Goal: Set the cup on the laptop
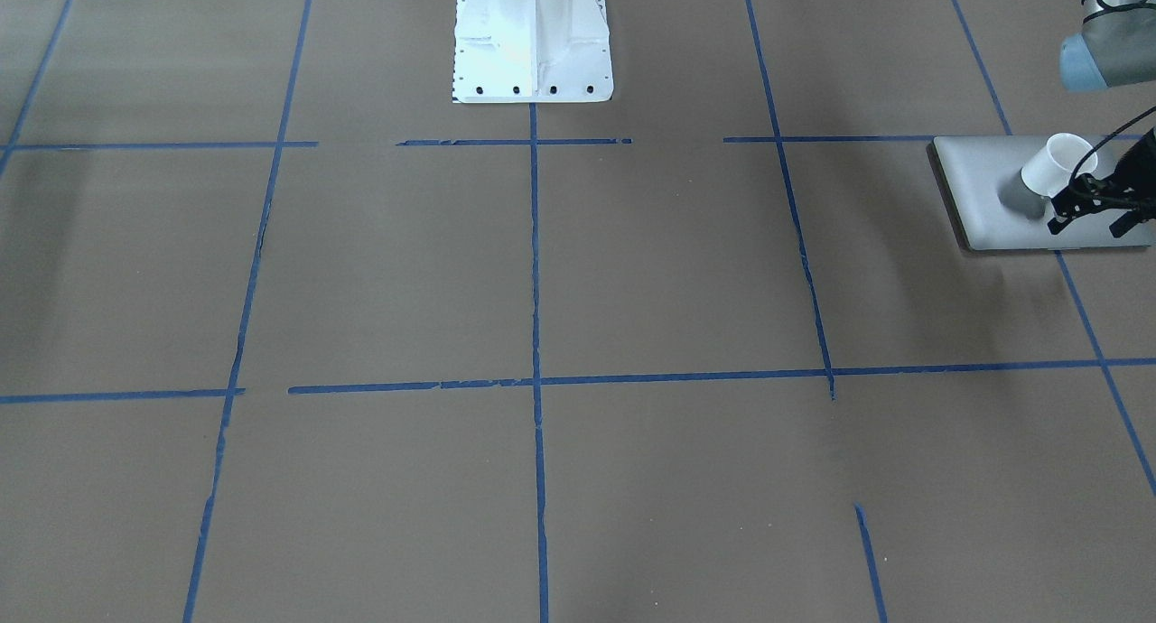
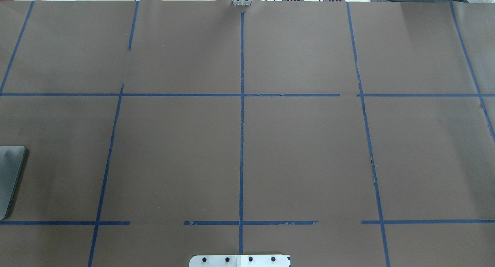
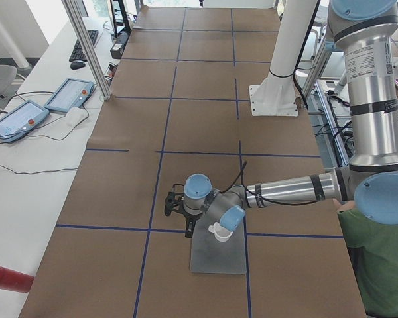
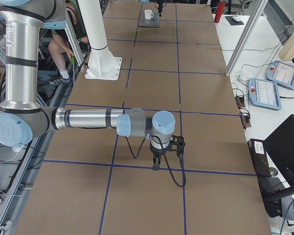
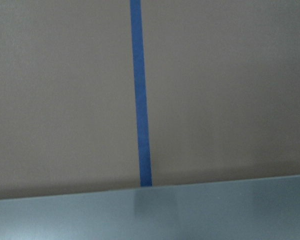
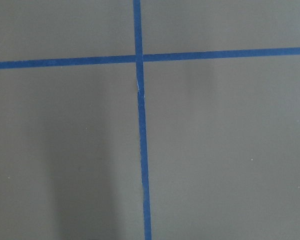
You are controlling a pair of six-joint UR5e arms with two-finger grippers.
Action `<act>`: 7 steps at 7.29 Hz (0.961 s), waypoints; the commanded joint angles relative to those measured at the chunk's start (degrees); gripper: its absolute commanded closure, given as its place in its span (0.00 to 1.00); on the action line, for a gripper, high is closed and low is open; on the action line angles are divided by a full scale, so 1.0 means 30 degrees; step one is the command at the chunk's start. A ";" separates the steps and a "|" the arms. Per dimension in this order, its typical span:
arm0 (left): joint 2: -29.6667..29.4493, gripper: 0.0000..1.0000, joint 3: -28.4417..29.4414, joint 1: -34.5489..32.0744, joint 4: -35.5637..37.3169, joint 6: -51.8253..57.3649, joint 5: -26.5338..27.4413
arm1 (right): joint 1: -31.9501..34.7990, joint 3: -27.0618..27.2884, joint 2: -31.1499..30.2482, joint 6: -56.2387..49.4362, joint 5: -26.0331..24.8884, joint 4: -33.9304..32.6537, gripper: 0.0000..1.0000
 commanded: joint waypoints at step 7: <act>-0.3667 0.00 -0.1831 -0.6601 1.5282 1.0669 -0.2293 | 0.0000 0.0000 0.0000 0.0000 0.0000 0.0000 0.00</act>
